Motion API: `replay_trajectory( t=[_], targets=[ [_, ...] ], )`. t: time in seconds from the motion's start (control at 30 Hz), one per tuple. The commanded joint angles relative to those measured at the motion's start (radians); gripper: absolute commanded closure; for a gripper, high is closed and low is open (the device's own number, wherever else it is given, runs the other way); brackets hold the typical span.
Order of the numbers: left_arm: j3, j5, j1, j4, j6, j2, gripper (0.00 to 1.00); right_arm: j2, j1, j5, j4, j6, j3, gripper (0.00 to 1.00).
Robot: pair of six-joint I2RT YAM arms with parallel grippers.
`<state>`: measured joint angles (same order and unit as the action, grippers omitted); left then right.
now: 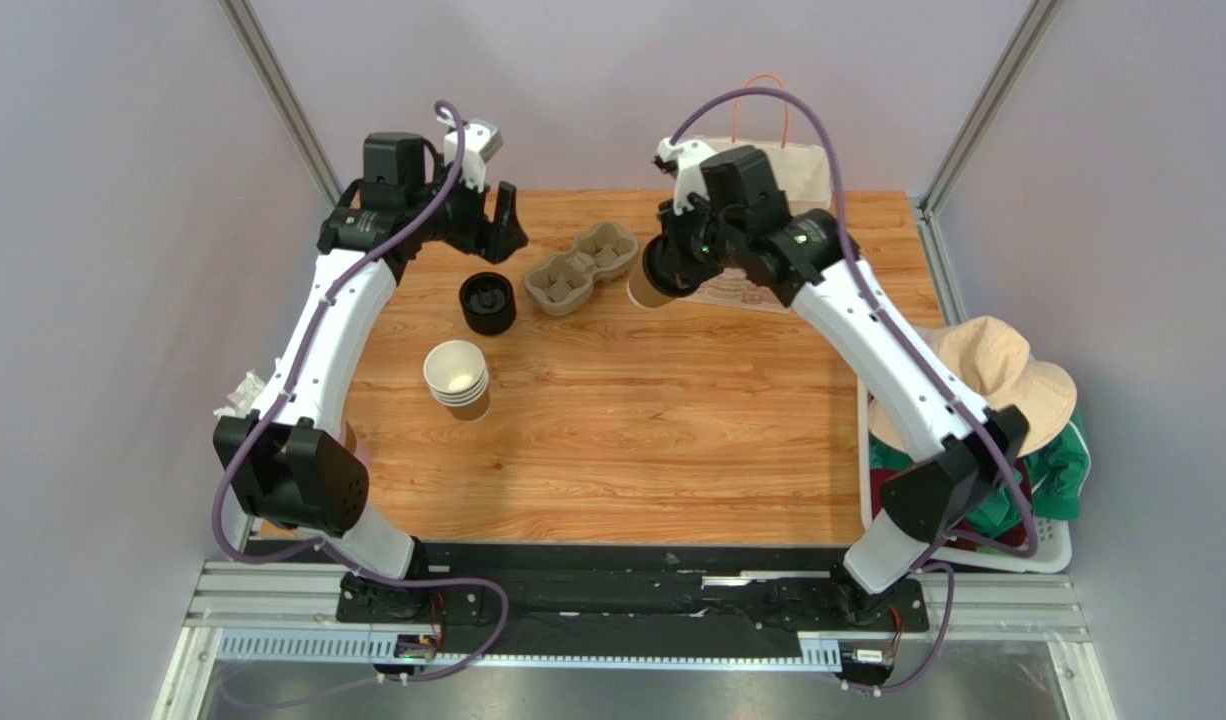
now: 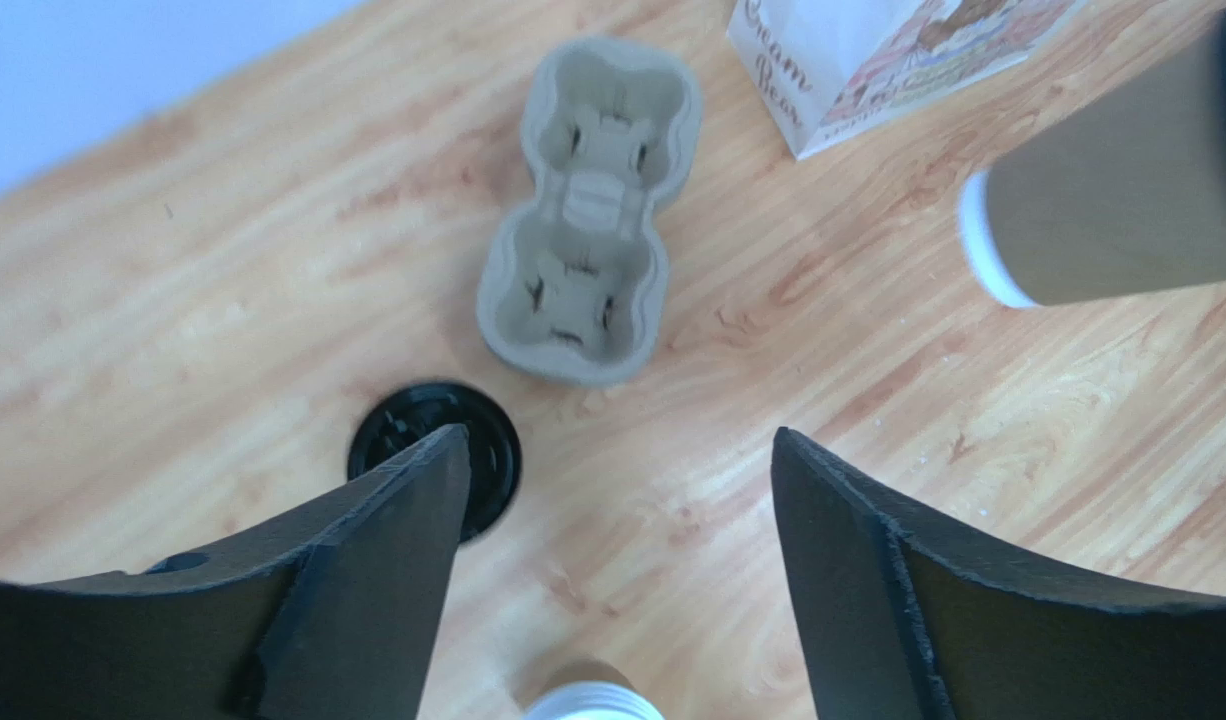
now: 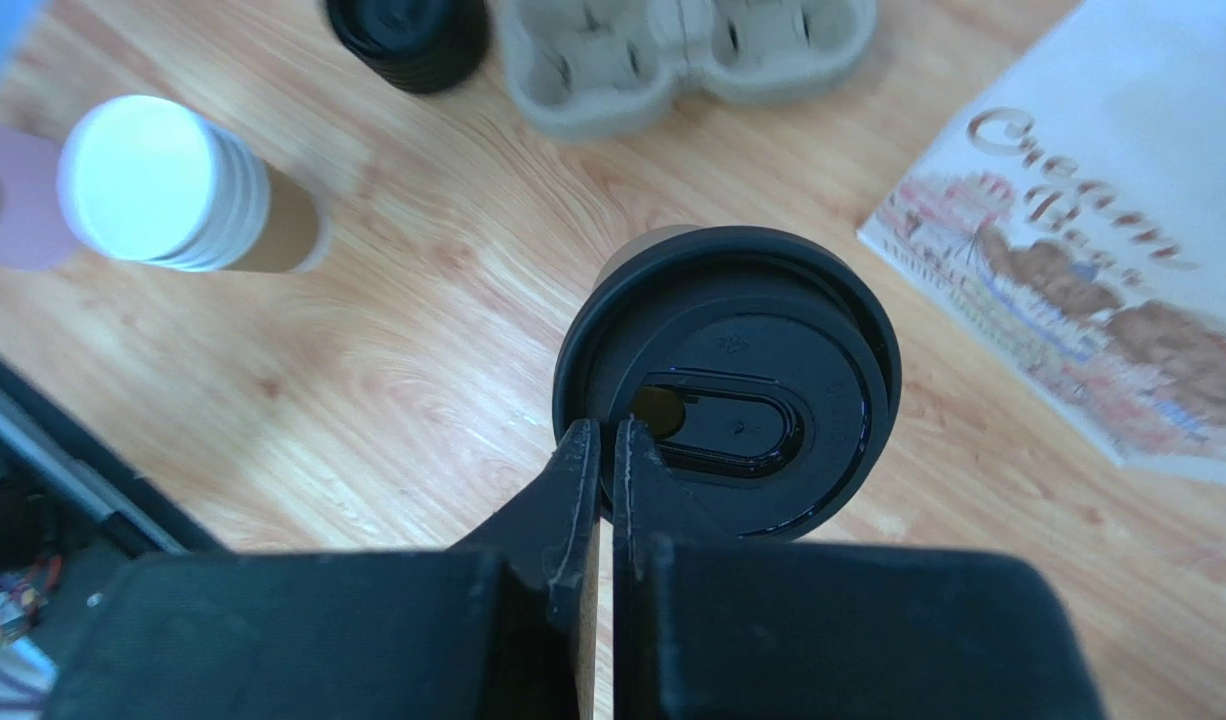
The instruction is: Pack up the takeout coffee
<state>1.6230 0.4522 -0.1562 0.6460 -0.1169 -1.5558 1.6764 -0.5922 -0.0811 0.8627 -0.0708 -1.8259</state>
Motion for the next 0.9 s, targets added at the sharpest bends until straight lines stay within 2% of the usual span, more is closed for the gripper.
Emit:
replay_trajectory(
  t=[0.0,0.17,0.37,0.5,0.6,0.77,0.87],
  targets=[
    [0.154,0.065,-0.055,-0.022,-0.125,-0.065,0.16,-0.162,0.024,-0.138,0.016,0.068,-0.093,1.00],
    [0.273,0.057,-0.180,-0.051,-0.305,-0.154,0.14,-0.265,0.104,-0.200,0.052,0.118,-0.186,1.00],
    [0.420,-0.029,-0.321,-0.101,-0.473,-0.265,0.13,-0.374,0.210,-0.096,0.059,0.146,-0.243,1.00],
    [0.547,-0.011,-0.382,-0.105,-0.584,-0.337,0.12,-0.435,0.307,0.035,0.032,0.140,-0.196,1.00],
    [0.589,0.017,-0.419,-0.141,-0.656,-0.383,0.12,-0.474,0.377,0.116,-0.007,0.132,-0.144,1.00],
    [0.687,0.098,-0.434,-0.218,-0.656,-0.493,0.11,-0.524,0.463,0.142,-0.037,0.134,-0.047,1.00],
    [0.684,0.170,-0.434,-0.287,-0.668,-0.533,0.10,-0.543,0.498,0.138,-0.048,0.135,-0.018,1.00]
  ],
)
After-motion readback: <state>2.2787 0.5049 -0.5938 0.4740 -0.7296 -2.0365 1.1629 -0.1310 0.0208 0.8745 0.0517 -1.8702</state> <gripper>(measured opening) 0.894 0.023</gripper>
